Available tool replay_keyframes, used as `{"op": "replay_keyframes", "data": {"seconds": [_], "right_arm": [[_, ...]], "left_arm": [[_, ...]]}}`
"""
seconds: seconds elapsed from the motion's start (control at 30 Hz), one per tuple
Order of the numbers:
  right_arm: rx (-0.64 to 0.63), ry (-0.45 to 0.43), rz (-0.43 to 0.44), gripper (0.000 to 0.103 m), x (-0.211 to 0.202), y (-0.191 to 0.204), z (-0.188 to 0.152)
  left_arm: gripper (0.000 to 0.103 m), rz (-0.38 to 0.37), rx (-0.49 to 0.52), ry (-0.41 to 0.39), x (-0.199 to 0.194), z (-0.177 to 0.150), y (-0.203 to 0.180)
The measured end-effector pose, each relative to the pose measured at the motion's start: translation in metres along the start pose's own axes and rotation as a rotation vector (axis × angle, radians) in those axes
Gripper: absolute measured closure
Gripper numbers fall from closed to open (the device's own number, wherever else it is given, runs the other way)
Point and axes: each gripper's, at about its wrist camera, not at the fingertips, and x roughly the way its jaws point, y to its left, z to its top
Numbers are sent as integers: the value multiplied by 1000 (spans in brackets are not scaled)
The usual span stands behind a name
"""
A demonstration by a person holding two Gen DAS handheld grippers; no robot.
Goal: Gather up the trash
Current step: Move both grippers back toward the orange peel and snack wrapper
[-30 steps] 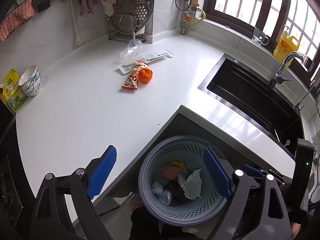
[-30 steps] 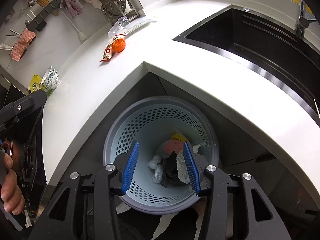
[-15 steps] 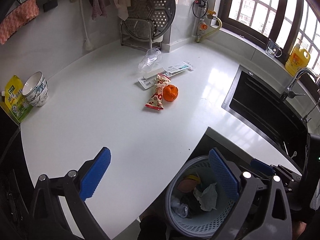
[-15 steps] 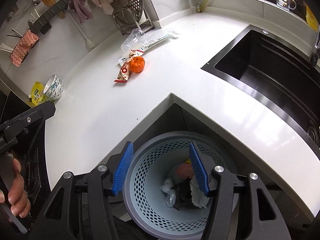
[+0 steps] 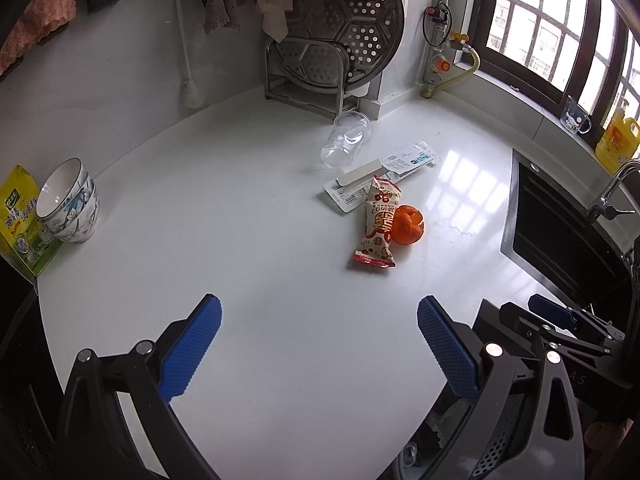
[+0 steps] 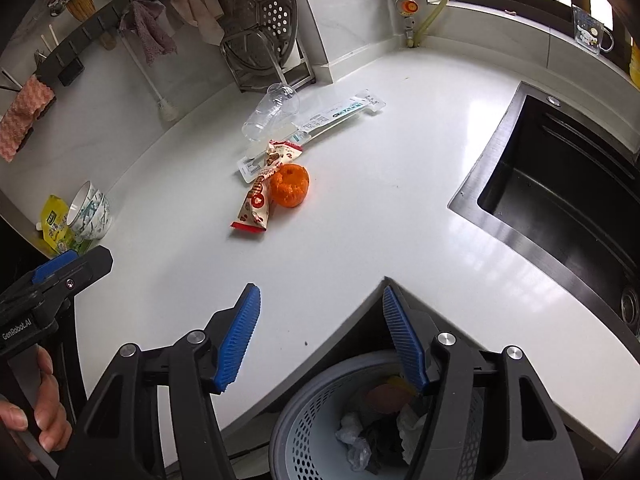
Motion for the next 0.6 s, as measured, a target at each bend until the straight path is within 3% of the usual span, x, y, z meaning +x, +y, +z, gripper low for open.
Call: {"op": "replay_keyframes", "data": {"seconds": [0.33,0.6], "right_arm": [[-12,1,-46,42,54,15,41],[-4,26,-17,42,89,19,65]], "left_arm": [[6,-33,25,27,54,27,21],[6,-56,-5,58,86,42,36]]}}
